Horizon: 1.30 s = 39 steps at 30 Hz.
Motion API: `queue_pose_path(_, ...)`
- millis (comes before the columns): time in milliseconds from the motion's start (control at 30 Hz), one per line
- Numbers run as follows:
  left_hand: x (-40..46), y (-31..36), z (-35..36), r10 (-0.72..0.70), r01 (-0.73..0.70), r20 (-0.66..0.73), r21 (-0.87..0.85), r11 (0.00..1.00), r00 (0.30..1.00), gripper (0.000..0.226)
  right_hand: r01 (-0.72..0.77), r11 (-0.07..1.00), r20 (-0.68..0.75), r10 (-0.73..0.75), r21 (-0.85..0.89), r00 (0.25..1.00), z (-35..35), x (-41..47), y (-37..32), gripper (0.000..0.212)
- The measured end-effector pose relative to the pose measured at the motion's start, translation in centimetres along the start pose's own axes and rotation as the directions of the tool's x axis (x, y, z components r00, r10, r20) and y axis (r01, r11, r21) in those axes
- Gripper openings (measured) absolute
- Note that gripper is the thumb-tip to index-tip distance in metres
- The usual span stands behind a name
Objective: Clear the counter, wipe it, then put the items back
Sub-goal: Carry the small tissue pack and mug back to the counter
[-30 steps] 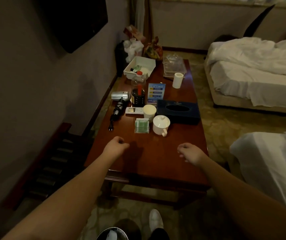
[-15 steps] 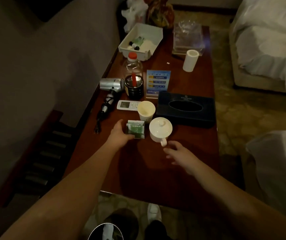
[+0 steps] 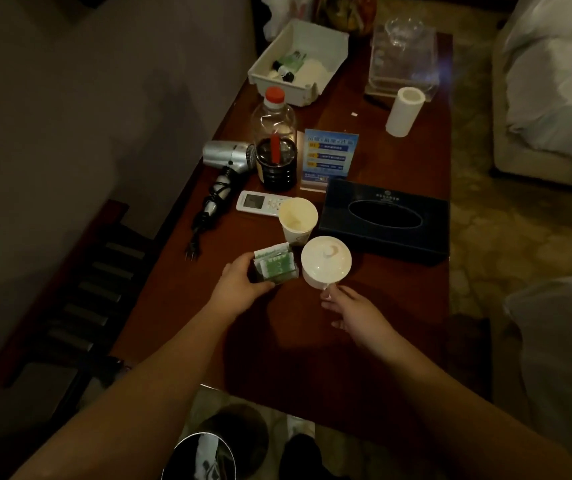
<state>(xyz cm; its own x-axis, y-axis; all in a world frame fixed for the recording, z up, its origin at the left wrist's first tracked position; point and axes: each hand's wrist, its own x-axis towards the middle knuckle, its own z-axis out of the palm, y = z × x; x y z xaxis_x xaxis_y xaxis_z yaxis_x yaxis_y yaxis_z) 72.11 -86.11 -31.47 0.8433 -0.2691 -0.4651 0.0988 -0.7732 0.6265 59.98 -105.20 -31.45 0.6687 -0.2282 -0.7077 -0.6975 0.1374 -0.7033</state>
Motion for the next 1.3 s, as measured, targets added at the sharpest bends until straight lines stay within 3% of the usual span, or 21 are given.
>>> queue_pose_path(333,-7.3,-1.9,-1.7,-0.062,0.032,-0.103,-0.266,0.963,0.993,0.061,0.113,0.983,-0.036,-0.119,-0.148,0.992,1.6,-2.1,0.1,0.031)
queue_pose_path(700,-20.7,-8.5,-8.2,-0.171,0.01,-0.335,-0.434,0.901,0.927,0.057,0.275,0.887,0.18,-0.222,-0.372,0.958,8.9,-10.0,-1.8,0.035)
queue_pose_path(967,-35.8,-15.5,-11.3,-0.343,-0.009,-0.508,-0.57,0.822,0.79,0.056,0.442,0.765,0.427,-0.242,-0.469,0.871,18.0,-19.6,-0.7,0.036)
queue_pose_path(1300,-57.9,-24.0,-11.0,-0.515,-0.006,-0.655,-0.621,0.784,0.553,0.055,0.678,0.559,0.715,-0.203,-0.477,0.669,29.5,-34.6,4.8,0.041)
